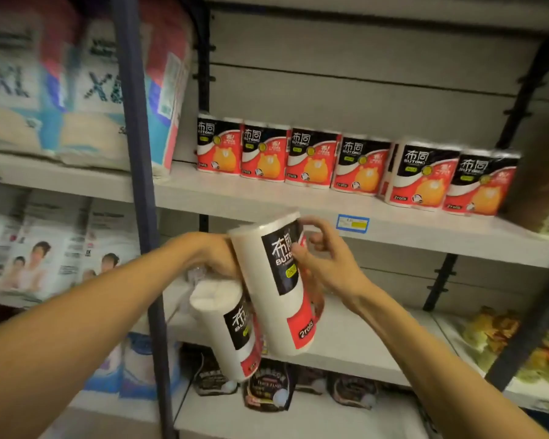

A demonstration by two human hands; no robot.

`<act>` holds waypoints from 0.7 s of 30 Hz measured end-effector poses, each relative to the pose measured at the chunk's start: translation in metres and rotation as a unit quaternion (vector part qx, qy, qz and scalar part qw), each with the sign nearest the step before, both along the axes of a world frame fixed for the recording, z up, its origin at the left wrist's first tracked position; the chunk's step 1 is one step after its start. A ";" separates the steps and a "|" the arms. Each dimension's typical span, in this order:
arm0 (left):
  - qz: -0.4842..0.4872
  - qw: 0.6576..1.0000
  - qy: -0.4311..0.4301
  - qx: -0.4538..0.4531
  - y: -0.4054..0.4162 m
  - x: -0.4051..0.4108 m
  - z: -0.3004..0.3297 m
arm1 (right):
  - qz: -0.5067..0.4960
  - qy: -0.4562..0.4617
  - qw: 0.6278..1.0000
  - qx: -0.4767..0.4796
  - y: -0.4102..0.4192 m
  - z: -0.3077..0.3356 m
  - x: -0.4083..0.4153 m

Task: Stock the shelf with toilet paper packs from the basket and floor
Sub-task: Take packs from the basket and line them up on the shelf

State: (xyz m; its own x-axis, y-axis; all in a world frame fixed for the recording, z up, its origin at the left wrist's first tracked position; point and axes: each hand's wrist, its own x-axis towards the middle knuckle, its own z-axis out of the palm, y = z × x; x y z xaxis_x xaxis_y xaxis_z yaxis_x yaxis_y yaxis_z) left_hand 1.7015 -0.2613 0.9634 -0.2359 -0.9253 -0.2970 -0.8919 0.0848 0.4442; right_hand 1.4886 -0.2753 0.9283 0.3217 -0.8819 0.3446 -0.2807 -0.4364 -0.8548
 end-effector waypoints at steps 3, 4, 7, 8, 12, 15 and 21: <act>0.012 0.999 0.012 -0.042 0.011 0.005 0.045 | 0.050 -0.011 0.996 0.067 -0.001 0.036 0.002; 0.010 0.998 0.018 -0.055 0.011 0.007 0.058 | 0.078 -0.007 0.994 0.072 -0.001 0.046 0.004; -0.004 0.995 0.041 -0.086 0.014 0.007 0.086 | 0.100 -0.049 0.991 0.072 0.008 0.073 0.010; -0.006 0.993 0.062 -0.100 0.014 0.008 0.090 | 0.101 -0.070 0.990 0.067 0.010 0.080 0.010; 0.009 0.967 0.150 -0.204 0.010 0.007 0.099 | 0.071 -0.119 0.990 0.040 0.018 0.108 0.004; 0.006 0.954 0.172 -0.246 0.005 0.004 0.110 | 0.002 -0.133 0.991 0.018 0.020 0.120 0.002; 0.052 0.945 0.151 -0.286 0.006 -0.005 0.131 | -0.073 -0.146 0.986 -0.024 0.027 0.135 -0.014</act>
